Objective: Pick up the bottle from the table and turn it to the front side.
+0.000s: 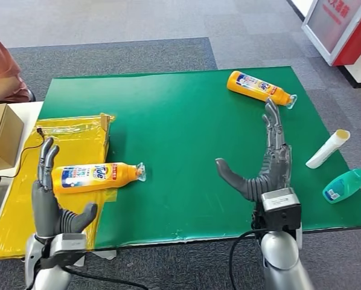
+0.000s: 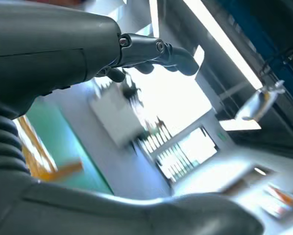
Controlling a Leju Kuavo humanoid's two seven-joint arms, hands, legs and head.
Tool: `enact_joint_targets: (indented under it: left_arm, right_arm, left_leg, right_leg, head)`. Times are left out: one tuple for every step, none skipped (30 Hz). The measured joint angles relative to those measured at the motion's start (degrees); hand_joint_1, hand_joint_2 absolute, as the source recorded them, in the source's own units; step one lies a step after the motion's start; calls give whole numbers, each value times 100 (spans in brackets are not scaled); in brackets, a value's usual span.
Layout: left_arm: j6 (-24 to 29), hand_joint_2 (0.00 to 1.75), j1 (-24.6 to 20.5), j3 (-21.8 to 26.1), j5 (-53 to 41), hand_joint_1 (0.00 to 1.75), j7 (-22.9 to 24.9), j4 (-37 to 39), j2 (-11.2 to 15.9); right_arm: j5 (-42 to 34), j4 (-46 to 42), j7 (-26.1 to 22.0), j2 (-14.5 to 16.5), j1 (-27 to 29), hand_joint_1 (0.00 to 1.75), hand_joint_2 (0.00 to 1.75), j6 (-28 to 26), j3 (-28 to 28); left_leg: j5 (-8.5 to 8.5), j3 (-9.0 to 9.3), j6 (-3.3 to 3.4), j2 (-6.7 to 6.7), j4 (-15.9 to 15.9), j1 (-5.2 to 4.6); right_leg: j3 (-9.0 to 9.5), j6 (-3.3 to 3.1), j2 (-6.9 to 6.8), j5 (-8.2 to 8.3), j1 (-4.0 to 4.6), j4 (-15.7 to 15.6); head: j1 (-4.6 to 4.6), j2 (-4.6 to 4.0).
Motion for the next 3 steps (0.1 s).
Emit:
enact_joint_targets:
  left_arm:
    - [-361,175,81,44,677,0,-318,-112,-2]
    - [-696,175,152,111,1187,0,-547,-200,-5]
    - [-846,175,188,149,1409,0,-647,-241,-7]
  right_arm:
    - [-309,-13,-11,-50,38,0,175,241,-37]
    - [-596,-17,-21,-103,72,0,175,479,-77]
    - [-725,-17,-28,-130,89,0,175,586,-99]
  left_leg:
    - [0,0,0,0,0,0]
    - [-1,0,0,0,0,0]
    - [-1,0,0,0,0,0]
  right_leg:
    - [0,0,0,0,0,0]
    - [0,0,0,-1,0,0]
    - [0,0,0,-1,0,0]
  head:
    - [-1,0]
    - [-1,0]
    - [0,0]
